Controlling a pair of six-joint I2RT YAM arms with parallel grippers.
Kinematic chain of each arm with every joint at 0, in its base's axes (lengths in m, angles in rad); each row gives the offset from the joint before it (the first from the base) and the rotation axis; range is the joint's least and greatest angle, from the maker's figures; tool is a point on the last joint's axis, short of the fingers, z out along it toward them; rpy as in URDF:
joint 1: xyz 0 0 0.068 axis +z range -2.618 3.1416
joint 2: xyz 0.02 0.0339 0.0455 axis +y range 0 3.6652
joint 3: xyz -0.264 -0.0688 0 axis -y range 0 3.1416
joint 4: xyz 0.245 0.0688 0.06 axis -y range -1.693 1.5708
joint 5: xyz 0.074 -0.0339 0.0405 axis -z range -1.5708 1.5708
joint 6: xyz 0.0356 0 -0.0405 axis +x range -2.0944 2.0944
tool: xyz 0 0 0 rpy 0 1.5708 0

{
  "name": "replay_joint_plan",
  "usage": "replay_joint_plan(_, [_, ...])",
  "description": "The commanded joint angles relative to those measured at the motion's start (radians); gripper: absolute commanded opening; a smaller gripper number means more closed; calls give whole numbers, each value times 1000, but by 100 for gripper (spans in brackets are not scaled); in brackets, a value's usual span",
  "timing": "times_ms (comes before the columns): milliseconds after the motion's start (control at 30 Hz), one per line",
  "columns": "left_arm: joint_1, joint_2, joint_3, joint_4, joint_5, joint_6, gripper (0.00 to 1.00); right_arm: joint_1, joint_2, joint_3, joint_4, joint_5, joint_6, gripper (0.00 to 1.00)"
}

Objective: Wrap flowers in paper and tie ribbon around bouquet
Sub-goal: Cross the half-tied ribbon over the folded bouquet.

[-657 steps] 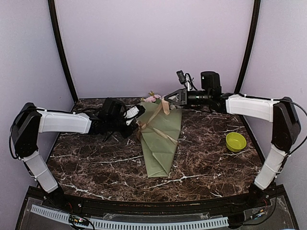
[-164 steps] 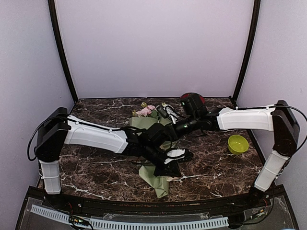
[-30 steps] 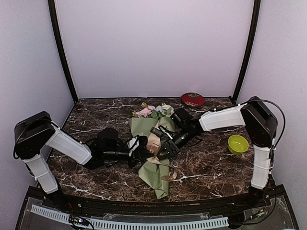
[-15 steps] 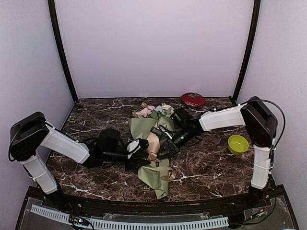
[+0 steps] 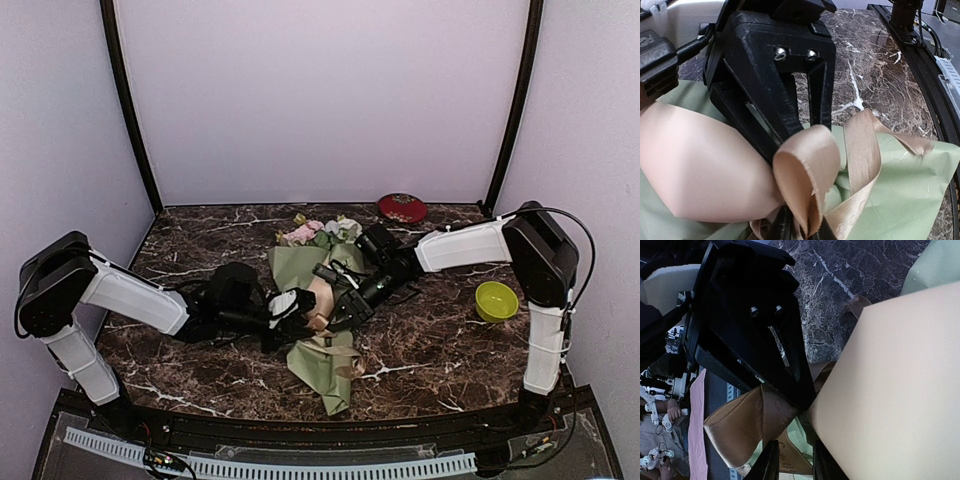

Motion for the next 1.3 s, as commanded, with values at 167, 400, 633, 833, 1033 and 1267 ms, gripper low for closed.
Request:
replay_joint_plan(167, [7,-11,-19,250,-10,4,0,1,13,60,-39,-36,-50,24])
replay_joint_plan(400, [7,15,-34,304,-4,-6,0,1,9,62,-15,-83,-48,21])
replay_joint_plan(633, [7,54,-51,348,-42,-3,0,0,2,61,-68,-105,-100,9])
replay_joint_plan(833, [7,60,-69,380,-55,-43,0,-16,-71,1,-72,-38,-93,14])
replay_joint_plan(1033, [7,67,-76,419,-40,-81,0,-11,-153,-134,225,-5,122,19])
replay_joint_plan(1267, [14,65,-84,434,-34,-99,0,13,-188,-210,393,93,220,27])
